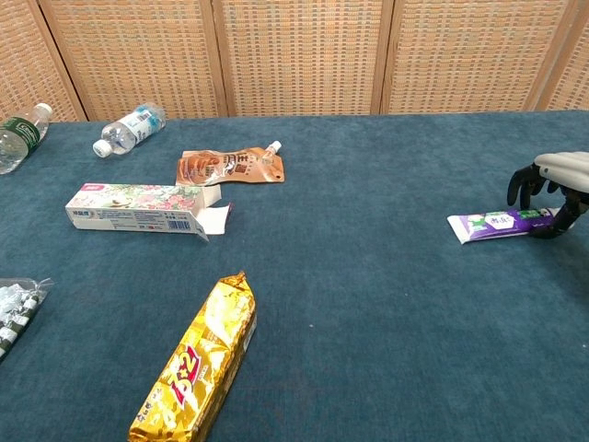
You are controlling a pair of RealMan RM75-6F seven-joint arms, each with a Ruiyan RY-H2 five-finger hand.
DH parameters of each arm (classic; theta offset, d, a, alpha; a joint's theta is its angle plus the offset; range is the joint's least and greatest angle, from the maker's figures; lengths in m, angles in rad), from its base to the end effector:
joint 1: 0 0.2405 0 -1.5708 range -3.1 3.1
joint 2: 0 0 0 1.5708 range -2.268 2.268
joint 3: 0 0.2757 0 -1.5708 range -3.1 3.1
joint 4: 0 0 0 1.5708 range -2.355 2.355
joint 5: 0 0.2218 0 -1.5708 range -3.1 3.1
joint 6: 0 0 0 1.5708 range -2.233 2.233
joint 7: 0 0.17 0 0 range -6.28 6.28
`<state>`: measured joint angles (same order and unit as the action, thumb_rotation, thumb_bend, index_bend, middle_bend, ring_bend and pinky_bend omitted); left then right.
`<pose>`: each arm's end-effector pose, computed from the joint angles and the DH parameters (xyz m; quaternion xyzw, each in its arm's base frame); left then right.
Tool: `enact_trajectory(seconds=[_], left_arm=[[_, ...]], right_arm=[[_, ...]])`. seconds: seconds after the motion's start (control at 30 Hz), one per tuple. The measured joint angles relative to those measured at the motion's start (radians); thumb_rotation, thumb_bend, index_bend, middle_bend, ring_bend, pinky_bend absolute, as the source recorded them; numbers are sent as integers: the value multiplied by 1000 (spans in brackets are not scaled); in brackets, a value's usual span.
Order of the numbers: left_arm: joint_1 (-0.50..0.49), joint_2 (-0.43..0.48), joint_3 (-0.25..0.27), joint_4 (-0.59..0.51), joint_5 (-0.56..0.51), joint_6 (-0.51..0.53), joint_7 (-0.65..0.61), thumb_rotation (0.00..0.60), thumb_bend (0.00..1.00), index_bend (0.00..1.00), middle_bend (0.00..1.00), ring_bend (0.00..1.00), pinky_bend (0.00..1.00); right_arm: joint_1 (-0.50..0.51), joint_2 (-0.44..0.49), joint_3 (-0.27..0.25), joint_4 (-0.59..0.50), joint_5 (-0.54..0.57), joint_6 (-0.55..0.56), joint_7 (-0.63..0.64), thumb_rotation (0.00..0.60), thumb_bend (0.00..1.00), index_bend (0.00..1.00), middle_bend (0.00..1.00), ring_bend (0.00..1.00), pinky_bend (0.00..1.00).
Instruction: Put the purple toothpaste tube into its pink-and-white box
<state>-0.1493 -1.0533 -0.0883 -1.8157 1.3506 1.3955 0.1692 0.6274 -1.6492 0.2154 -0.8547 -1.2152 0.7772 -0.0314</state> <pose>-0.3037 0.2328 0.1579 -0.5906 -0.4111 -0.3593 0.5942 -0.3235 -0.4306 -0.0028 0.6775 -0.4246 0.2712 0.5358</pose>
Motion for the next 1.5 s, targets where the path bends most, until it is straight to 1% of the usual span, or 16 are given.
enact_trajectory(seconds=[0.2, 0.27, 0.3, 0.37, 0.43, 0.5, 0.6, 0.83, 1.03, 1.23, 1.37, 1.5], left_arm=[[-3, 1, 1, 1, -6, -5, 1, 600, 183, 0, 0, 0, 0], [-3, 1, 1, 2, -9, -6, 1, 600, 184, 0, 0, 0, 0], [-4, 1, 0, 2, -10, -7, 1, 600, 184, 0, 0, 0, 0], [-4, 1, 0, 2, -11, -7, 1, 600, 184, 0, 0, 0, 0], [-4, 1, 0, 2, -11, -6, 1, 600, 183, 0, 0, 0, 0], [-5, 1, 1, 3, -11, -6, 2, 600, 184, 0, 0, 0, 0], [-6, -1, 2, 3, -13, -8, 4, 600, 184, 0, 0, 0, 0], [-11, -4, 4, 5, -16, -17, 12, 600, 183, 0, 0, 0, 0], [-45, 0, -3, 12, -15, -58, 26, 600, 183, 0, 0, 0, 0], [-131, 17, -43, 63, 12, -136, -2, 600, 182, 0, 0, 0, 0], [-205, 23, -66, 135, 56, -211, -90, 600, 175, 0, 0, 0, 0], [-287, 15, -75, 228, 112, -300, -175, 600, 175, 0, 0, 0, 0]], right_arm=[[11, -5, -6, 7, 16, -18, -32, 600, 303, 416, 459, 314, 268], [13, -5, -7, 14, 22, -22, -39, 600, 304, 454, 500, 349, 301], [13, -4, -7, 17, 23, -22, -40, 600, 317, 485, 533, 379, 335], [13, -3, -6, 20, 26, -22, -38, 600, 377, 529, 579, 427, 385], [12, -1, -5, 22, 25, -17, -30, 600, 493, 581, 626, 476, 437], [9, 2, -6, 23, 20, -10, -14, 600, 562, 616, 654, 504, 473], [3, 13, -12, 19, 4, 1, 17, 600, 599, 631, 665, 515, 496], [-17, 63, -38, -34, -49, 41, 71, 600, 677, 632, 660, 516, 496], [-27, 139, -57, -148, -86, 67, 69, 600, 715, 632, 665, 523, 498], [-36, 233, -64, -318, -106, 99, 37, 600, 718, 632, 665, 523, 503], [-43, 305, -66, -453, -109, 123, -17, 600, 725, 632, 665, 523, 503], [-50, 353, -67, -536, -105, 142, -59, 600, 727, 632, 665, 523, 503]])
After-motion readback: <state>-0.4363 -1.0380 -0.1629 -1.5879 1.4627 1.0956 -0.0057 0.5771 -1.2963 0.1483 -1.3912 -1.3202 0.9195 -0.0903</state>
